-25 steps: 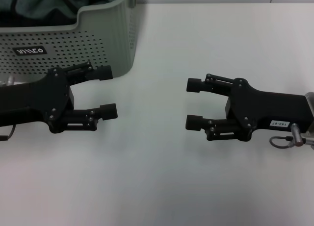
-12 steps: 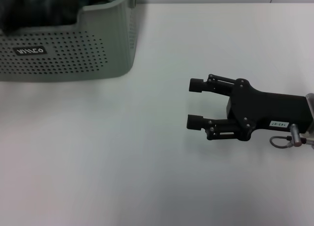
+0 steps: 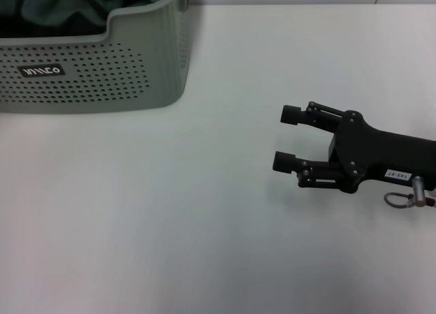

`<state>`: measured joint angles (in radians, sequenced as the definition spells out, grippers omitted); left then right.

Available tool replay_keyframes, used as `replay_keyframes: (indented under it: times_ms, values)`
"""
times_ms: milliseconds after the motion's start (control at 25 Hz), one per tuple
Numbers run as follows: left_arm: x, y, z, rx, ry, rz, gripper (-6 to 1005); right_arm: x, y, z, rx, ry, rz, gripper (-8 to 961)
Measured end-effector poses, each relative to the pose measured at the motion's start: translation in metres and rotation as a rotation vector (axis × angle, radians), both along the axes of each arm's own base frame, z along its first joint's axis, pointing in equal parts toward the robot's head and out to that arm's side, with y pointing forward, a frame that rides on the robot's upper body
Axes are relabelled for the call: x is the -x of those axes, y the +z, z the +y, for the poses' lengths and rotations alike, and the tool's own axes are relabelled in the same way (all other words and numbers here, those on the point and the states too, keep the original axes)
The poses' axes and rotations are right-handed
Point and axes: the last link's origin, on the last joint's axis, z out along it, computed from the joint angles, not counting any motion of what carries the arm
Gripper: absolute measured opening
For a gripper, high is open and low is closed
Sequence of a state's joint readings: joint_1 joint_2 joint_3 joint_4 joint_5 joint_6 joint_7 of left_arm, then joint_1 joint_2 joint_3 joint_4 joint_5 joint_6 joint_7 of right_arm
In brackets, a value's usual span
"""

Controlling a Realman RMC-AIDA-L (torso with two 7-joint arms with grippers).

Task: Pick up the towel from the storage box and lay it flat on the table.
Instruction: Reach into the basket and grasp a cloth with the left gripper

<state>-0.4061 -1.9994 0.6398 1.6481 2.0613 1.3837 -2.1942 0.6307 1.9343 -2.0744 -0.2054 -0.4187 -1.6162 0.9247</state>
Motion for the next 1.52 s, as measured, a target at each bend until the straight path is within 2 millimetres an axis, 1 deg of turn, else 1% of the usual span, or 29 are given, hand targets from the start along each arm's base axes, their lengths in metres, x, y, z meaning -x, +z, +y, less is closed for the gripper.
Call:
replay_keyframes:
  times_ms: [160,240,360,480,560,680,800,1080,1200,1440,1520]
  values:
    - [0.012,0.018,-0.001,-0.083,0.2,0.075,853,0.0,-0.002,0.004,-0.012,-0.007,-0.018,859]
    - [0.018,0.021,0.0,-0.099,0.273,0.101,842,0.002,-0.003,0.008,-0.019,-0.008,-0.032,859]
    - [0.031,0.019,0.004,-0.093,0.357,0.132,827,0.006,-0.005,0.014,-0.024,0.001,-0.049,859]
    - [0.044,0.013,0.011,-0.075,0.423,0.159,806,0.009,-0.007,0.014,-0.016,0.025,-0.061,859]
    - [0.051,0.007,0.017,-0.061,0.445,0.158,786,0.01,-0.007,0.014,-0.016,0.032,-0.063,859]
    - [0.054,0.002,0.024,-0.051,0.451,0.147,754,0.008,-0.007,0.014,-0.02,0.026,-0.066,859]
    - [0.056,-0.001,0.029,-0.039,0.455,0.144,755,0.006,-0.007,0.013,-0.023,0.018,-0.066,859]
    - [0.058,0.002,0.031,-0.042,0.459,0.148,757,0.001,-0.007,0.01,-0.044,0.0,-0.058,859]
    - [0.057,0.003,0.031,-0.043,0.455,0.146,743,0.0,-0.007,0.01,-0.049,-0.001,-0.061,858]
    - [0.057,0.003,0.032,-0.04,0.449,0.155,513,-0.001,-0.007,0.01,-0.054,-0.004,-0.062,858]
    - [0.056,0.003,0.032,-0.039,0.448,0.155,412,-0.002,-0.006,0.011,-0.063,-0.011,-0.056,858]
